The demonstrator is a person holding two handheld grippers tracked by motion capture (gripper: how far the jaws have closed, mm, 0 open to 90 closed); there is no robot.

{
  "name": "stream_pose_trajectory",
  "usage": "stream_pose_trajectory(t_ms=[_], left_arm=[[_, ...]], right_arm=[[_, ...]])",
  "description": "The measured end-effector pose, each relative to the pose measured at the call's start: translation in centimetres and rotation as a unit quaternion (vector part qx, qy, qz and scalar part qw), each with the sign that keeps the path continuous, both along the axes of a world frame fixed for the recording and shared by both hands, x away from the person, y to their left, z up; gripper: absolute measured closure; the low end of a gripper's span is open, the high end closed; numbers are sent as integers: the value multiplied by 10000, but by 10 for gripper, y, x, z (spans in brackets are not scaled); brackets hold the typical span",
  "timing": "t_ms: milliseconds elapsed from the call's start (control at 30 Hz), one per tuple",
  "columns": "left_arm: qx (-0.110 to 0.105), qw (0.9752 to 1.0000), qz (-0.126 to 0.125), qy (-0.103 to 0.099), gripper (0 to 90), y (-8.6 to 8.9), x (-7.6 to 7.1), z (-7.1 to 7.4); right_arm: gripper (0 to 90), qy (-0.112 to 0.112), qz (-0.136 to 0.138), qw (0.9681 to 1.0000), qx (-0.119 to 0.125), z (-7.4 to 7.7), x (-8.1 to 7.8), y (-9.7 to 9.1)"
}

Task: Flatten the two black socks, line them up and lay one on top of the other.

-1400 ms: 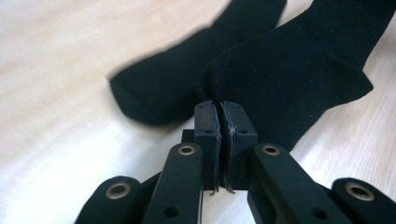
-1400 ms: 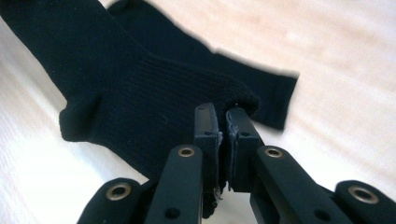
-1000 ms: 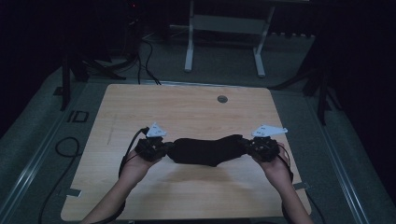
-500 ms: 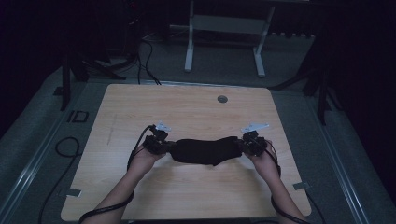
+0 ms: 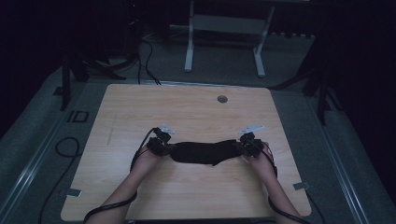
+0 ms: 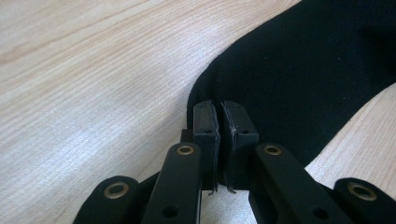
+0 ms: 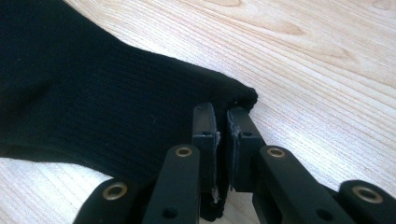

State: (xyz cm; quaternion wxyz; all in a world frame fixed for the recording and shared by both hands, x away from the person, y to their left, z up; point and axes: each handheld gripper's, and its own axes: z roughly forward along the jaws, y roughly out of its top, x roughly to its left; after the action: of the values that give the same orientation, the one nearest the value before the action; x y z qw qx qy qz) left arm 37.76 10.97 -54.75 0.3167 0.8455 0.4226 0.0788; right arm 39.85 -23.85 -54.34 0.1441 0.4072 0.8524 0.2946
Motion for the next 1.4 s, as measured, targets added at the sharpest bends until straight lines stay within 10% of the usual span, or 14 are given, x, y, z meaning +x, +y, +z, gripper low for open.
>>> stream_pose_trajectory(t_ms=[400,567,933,1400], left_arm=[[-215,9989,112,-396,639,10,-10,14],[-350,9971,53,-678,792,8,-17,25],[-158,9993,-89,-326,884,-8,-11,-8],[-125,9989,117,-435,894,5,-9,-11]], right_arm=[[633,-171,-50,9994,280,14,-5,-6],[836,-376,7,9985,398,28,-13,-7],[893,53,272,9994,194,-5,-15,12],[875,-15,325,9989,331,-8,-11,21]])
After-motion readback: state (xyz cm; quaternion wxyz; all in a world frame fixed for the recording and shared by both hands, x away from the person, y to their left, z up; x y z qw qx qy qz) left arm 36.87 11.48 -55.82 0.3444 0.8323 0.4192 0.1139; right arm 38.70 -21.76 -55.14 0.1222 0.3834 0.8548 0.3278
